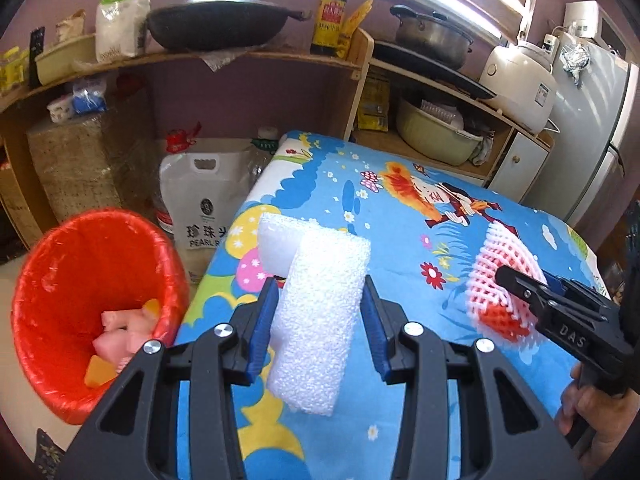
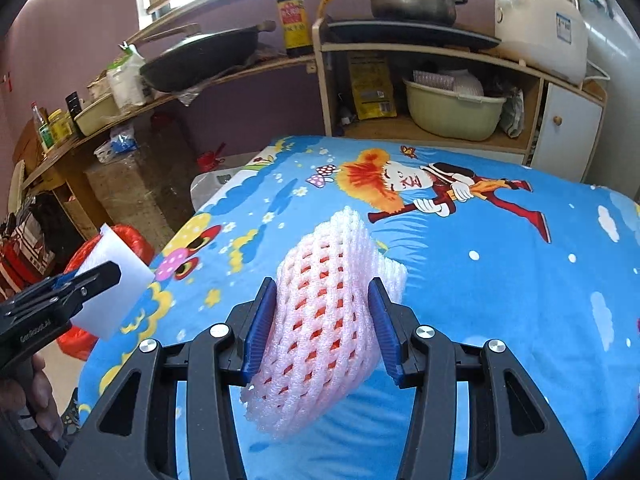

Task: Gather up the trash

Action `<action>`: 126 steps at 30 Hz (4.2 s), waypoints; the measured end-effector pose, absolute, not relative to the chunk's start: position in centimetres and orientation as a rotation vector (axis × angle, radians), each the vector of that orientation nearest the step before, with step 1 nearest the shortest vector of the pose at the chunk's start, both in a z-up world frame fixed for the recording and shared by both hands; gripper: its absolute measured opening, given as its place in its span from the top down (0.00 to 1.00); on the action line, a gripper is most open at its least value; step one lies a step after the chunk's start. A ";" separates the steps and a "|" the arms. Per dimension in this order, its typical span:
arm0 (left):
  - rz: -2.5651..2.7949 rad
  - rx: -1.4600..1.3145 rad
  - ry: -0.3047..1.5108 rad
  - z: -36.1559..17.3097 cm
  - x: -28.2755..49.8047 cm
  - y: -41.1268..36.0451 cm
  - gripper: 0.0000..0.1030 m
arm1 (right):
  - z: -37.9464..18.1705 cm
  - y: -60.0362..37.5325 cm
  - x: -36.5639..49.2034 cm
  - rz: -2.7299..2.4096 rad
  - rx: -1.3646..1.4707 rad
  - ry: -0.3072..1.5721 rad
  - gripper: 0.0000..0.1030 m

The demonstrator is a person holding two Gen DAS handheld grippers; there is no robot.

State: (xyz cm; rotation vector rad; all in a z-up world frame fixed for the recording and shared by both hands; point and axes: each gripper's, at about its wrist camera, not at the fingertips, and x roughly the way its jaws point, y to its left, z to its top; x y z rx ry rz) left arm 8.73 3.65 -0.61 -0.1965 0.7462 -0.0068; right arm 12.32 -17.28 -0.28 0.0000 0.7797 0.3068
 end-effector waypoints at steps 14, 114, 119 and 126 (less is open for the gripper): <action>0.025 -0.175 0.658 2.2 3.0 4.1 0.61 | 2.9 -15.1 5.7 0.297 -0.053 0.732 0.55; 0.483 -0.223 0.665 1.7 4.9 29.2 0.33 | 0.4 13.4 13.6 0.849 -0.247 0.752 0.28; 0.487 -0.234 0.668 2.0 3.3 28.6 0.27 | 0.7 12.1 12.9 0.832 -0.232 0.739 0.22; 0.485 -0.230 0.705 1.5 0.4 26.9 0.13 | 1.1 8.9 11.7 0.774 -0.204 0.730 0.18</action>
